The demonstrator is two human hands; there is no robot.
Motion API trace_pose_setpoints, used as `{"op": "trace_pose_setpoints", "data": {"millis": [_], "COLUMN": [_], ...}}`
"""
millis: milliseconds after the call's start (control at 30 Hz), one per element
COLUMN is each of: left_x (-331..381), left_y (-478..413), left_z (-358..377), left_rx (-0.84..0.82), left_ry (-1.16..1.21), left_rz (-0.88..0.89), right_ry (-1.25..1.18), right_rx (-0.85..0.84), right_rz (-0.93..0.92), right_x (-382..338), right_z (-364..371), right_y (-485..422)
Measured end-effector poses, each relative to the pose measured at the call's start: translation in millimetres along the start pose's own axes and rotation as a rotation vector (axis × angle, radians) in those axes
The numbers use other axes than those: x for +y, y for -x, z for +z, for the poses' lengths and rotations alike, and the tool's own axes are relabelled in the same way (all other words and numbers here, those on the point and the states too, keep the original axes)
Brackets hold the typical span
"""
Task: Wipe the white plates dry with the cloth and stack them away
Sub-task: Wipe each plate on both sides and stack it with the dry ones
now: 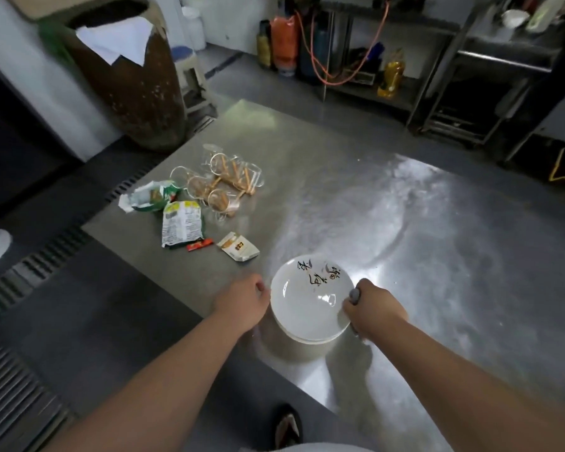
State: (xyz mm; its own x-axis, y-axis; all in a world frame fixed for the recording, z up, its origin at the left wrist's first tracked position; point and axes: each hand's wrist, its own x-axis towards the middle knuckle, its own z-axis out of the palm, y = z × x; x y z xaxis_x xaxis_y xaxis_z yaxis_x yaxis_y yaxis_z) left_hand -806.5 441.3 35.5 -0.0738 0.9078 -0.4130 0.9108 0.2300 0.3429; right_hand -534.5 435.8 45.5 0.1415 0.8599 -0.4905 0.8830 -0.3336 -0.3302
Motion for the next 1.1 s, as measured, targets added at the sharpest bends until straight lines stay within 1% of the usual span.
{"op": "trace_pose_setpoints", "data": {"millis": [133,200,333,467,567,700,867,967,1100], "left_x": [5.8,6.7,14.3,40.5,76.1,132.0,186.7,206.1,218.8], "left_y": [-6.6,-8.0,-9.2,-6.2,0.0,20.3,56.8,71.1,82.2], "left_z": [6.4,8.5,6.7,1.7,6.3,34.9,93.9,129.2,173.3], "left_rx": [-0.01,-0.024,0.001,0.055,0.072,0.018,-0.05,-0.091,-0.138], "left_ry": [0.044,0.057,0.089,0.162,0.166,0.131,0.031,-0.022,-0.071], "left_rz": [0.041,0.042,0.079,0.132,0.214,0.338,0.47,0.506,0.493], "right_ry": [0.086,0.077,-0.131,-0.321,-0.411,-0.438,-0.535,-0.47,-0.403], "right_rx": [0.043,0.034,-0.014,0.092,0.186,0.258,0.286,0.281,0.199], "right_rz": [-0.015,-0.008,0.021,0.064,0.114,0.218,0.348,0.391,0.409], "right_x": [1.0,3.1,7.4,27.7,59.1,120.9,194.3,233.2,274.8], "right_z": [6.5,9.3,8.6,-3.0,-16.9,-32.6,-40.9,-38.5,-24.8], "right_y": [0.3,0.4,6.2,17.7,31.7,58.3,102.9,112.7,113.9]}}
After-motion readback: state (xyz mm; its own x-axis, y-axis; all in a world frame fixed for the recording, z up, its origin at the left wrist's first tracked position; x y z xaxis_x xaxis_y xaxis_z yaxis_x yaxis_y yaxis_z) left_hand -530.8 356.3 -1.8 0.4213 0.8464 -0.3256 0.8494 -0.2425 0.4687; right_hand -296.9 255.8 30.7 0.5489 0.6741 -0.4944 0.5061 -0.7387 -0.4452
